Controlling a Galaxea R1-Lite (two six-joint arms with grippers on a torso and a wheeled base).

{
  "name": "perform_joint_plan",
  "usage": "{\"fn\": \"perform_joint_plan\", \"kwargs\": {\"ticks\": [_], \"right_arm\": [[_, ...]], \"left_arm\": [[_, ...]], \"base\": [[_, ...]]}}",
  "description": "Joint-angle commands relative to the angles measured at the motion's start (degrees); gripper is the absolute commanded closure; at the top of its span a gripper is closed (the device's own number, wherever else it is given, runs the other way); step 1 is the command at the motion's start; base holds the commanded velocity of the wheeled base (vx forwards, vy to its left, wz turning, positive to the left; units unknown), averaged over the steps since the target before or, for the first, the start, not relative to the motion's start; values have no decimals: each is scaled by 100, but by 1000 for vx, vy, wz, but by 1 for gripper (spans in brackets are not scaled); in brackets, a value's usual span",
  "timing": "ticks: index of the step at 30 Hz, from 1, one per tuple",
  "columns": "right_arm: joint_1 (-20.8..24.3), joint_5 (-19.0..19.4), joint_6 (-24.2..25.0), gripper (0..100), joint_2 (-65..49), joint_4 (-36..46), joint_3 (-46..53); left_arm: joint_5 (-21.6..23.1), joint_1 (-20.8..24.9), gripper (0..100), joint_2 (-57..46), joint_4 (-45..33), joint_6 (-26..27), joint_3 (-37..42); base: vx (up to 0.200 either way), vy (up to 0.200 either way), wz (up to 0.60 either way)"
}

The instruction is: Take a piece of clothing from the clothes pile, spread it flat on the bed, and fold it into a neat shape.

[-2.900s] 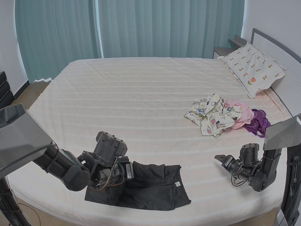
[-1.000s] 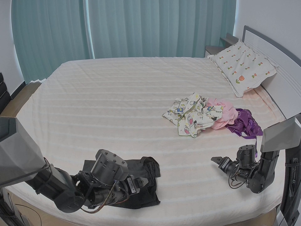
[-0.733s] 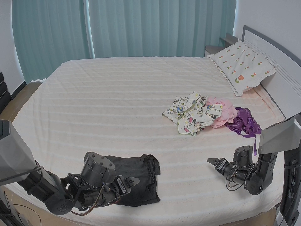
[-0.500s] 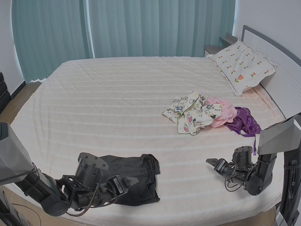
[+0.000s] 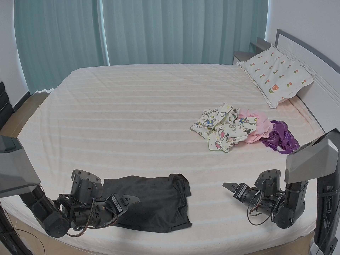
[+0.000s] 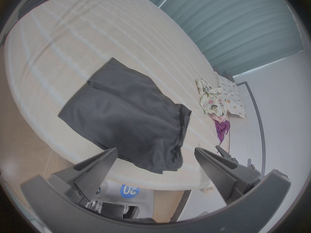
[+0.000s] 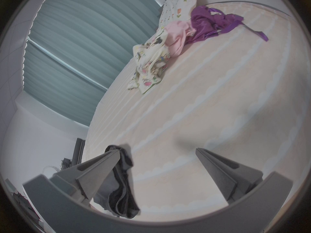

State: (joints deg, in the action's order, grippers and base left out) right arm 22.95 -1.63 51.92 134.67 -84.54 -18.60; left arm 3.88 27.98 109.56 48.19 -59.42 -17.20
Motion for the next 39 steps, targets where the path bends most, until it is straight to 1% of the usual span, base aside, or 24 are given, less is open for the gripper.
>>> {"fn": "perform_joint_plan", "kwargs": {"ticks": [1,4,13,18,25,27,33,39], "right_arm": [[157,5,11,0,51,-89,155],[165,5,11,0,59,-106,173],[332,5,11,0,77,-405,480],[403,49,2,0,121,-502,735],[420,330,-165,0,77,-511,1113],[420,339,-244,0,103,-511,1122],[429,339,-253,0,165,-511,1025],[341,374,-455,0,191,-502,797]], "left_arm": [[-1,-99,0,417,340,44,200],[-1,-117,0,593,639,88,296],[8,-249,0,813,938,132,305],[359,-407,0,734,938,123,323],[430,-442,0,734,955,132,358],[430,-442,0,734,955,132,358],[430,-442,0,743,955,132,358],[430,-442,0,751,955,141,358]], "base": [[0,200,0],[0,200,0],[0,200,0],[0,200,0],[0,0,0],[0,0,0],[-200,0,0],[0,0,0]]}}
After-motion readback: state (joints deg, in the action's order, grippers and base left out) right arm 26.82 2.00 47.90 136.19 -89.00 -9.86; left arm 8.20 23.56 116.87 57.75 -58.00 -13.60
